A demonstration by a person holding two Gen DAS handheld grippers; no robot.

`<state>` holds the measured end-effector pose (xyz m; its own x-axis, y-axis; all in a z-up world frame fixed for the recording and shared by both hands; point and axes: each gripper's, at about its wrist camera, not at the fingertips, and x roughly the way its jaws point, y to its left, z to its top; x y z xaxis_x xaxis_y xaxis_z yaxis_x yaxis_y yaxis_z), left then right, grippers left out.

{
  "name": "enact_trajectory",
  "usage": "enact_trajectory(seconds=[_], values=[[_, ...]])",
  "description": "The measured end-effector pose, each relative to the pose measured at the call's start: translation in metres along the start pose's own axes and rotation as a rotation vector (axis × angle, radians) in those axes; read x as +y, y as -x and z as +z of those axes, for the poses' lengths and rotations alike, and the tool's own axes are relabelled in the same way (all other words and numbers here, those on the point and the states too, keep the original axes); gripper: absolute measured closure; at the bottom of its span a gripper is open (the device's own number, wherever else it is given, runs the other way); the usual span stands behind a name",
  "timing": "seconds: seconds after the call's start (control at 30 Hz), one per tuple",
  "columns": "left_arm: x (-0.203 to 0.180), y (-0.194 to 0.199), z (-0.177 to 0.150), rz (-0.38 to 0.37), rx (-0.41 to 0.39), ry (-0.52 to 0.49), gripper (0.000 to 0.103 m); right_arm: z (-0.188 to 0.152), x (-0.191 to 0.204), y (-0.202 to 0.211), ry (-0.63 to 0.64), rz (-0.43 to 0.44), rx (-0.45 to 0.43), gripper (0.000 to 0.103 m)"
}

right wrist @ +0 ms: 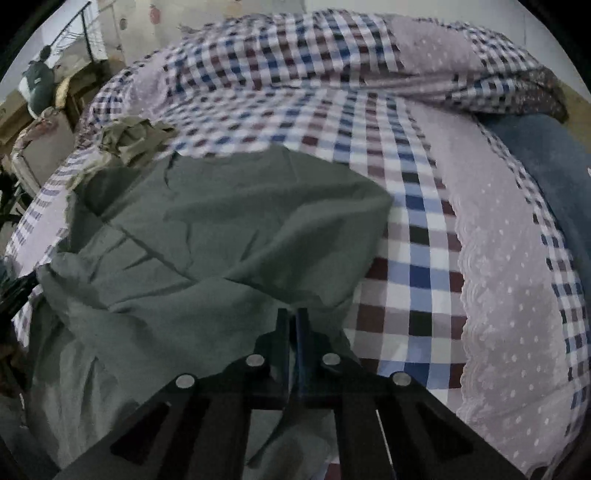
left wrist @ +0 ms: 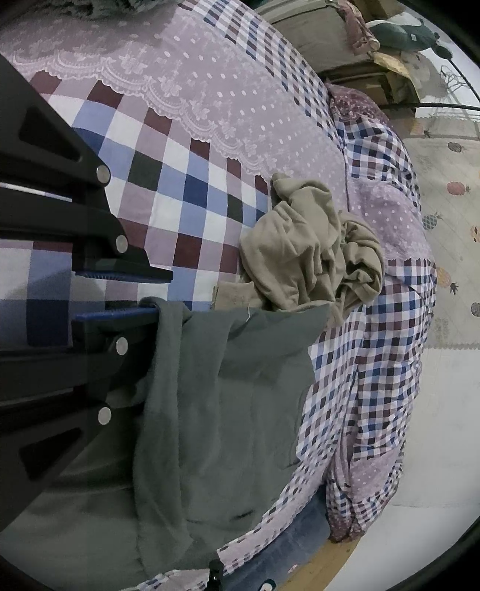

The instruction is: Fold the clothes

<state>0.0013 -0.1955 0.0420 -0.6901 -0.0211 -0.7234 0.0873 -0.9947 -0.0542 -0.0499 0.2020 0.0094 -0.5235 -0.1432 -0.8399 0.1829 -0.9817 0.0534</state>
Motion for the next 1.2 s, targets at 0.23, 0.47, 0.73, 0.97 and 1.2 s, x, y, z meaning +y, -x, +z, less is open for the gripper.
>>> enact_trajectory(seconds=[0.23,0.47,0.73,0.97,1.2], values=[[0.002,0.003,-0.001,-0.006,-0.003,0.019,0.090,0.018,-0.002,0.013,-0.011,-0.012,-0.031,0.102],[0.004,0.005,-0.002,-0.005,-0.014,0.048,0.090,0.050,0.003,0.037,0.006,-0.050,-0.097,0.102],[-0.004,0.003,-0.007,-0.006,-0.003,0.040,0.090,0.061,-0.012,-0.035,-0.020,-0.164,0.068,0.102],[0.000,0.000,-0.005,-0.021,0.008,0.063,0.090,0.074,-0.023,-0.056,-0.119,-0.242,0.137,0.098],[0.003,-0.002,-0.004,-0.040,0.017,0.080,0.090,0.033,-0.024,-0.006,-0.239,-0.036,0.048,0.070]])
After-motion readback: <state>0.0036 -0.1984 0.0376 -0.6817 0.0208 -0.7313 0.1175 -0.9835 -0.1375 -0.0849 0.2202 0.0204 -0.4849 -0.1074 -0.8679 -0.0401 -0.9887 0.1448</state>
